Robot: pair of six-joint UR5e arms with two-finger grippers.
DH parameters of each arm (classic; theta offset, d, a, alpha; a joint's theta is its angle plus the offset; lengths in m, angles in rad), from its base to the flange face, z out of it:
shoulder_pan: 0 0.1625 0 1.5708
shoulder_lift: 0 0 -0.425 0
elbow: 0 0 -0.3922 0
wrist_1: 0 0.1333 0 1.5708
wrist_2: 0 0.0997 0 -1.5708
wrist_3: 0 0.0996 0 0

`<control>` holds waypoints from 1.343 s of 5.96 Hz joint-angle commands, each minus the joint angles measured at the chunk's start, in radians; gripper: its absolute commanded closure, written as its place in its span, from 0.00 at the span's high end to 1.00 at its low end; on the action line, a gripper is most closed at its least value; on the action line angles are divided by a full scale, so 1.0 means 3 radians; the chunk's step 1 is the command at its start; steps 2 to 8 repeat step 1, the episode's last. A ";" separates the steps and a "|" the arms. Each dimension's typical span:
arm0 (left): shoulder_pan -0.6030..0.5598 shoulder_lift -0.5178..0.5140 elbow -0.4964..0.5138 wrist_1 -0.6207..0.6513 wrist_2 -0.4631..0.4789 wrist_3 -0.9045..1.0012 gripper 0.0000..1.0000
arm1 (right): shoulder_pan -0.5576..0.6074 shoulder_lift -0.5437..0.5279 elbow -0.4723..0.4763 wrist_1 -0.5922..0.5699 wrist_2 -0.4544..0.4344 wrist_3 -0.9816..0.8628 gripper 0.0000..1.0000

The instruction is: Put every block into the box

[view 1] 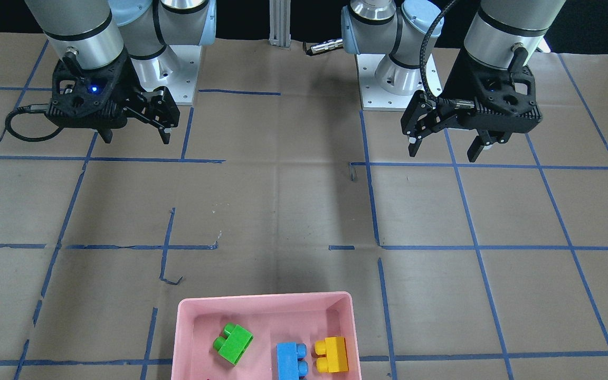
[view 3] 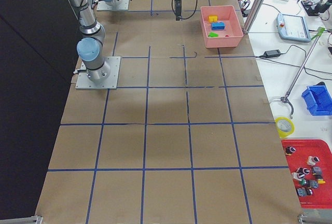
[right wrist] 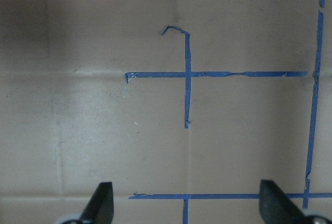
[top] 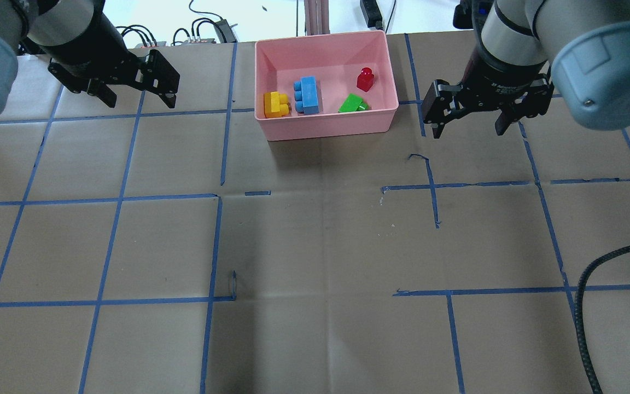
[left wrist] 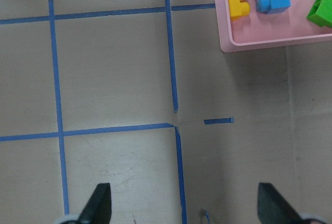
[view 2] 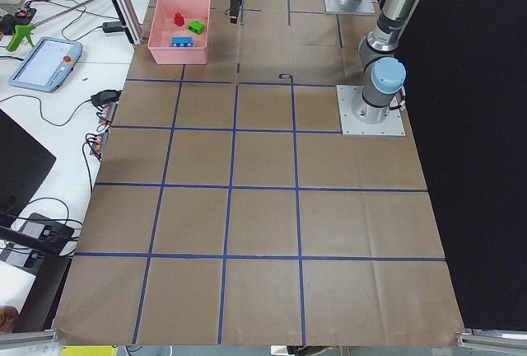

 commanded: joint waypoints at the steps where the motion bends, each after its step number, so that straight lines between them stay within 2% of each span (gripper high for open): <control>1: 0.0000 0.0000 -0.0002 0.0000 0.0005 0.0008 0.99 | 0.0000 0.0009 0.0027 -0.0029 0.0000 -0.0010 1.00; 8: 0.0000 0.0000 -0.0002 0.0000 0.0005 0.0008 0.99 | 0.0000 0.0009 0.0027 -0.0029 0.0000 -0.0010 1.00</control>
